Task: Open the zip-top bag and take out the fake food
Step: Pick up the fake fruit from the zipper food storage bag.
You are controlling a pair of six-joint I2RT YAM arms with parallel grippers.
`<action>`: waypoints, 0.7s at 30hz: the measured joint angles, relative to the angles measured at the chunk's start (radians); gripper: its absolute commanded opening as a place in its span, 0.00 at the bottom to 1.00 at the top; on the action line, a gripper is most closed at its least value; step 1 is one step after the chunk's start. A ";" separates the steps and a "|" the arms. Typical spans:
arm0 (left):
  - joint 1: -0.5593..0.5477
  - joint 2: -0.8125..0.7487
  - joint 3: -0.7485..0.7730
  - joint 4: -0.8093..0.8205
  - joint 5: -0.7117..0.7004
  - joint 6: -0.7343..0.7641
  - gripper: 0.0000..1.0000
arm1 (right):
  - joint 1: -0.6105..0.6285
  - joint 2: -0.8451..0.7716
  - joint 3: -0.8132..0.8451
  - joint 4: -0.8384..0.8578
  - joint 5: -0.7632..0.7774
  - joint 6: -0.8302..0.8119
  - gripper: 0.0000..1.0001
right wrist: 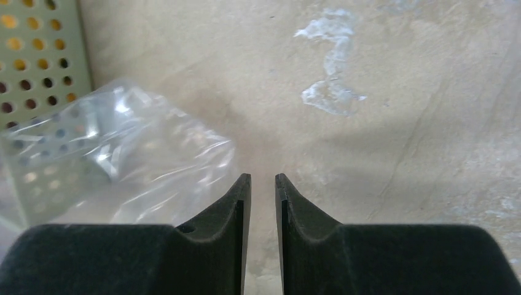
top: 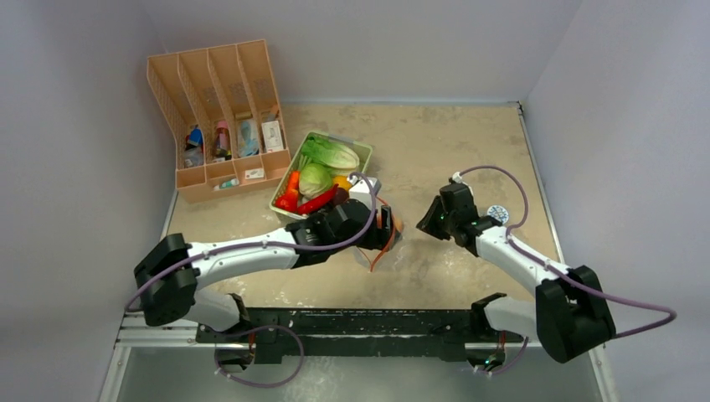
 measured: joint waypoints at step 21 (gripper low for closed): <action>0.000 -0.223 -0.002 -0.071 -0.191 -0.010 0.00 | -0.001 -0.283 -0.249 0.262 -0.319 0.143 0.89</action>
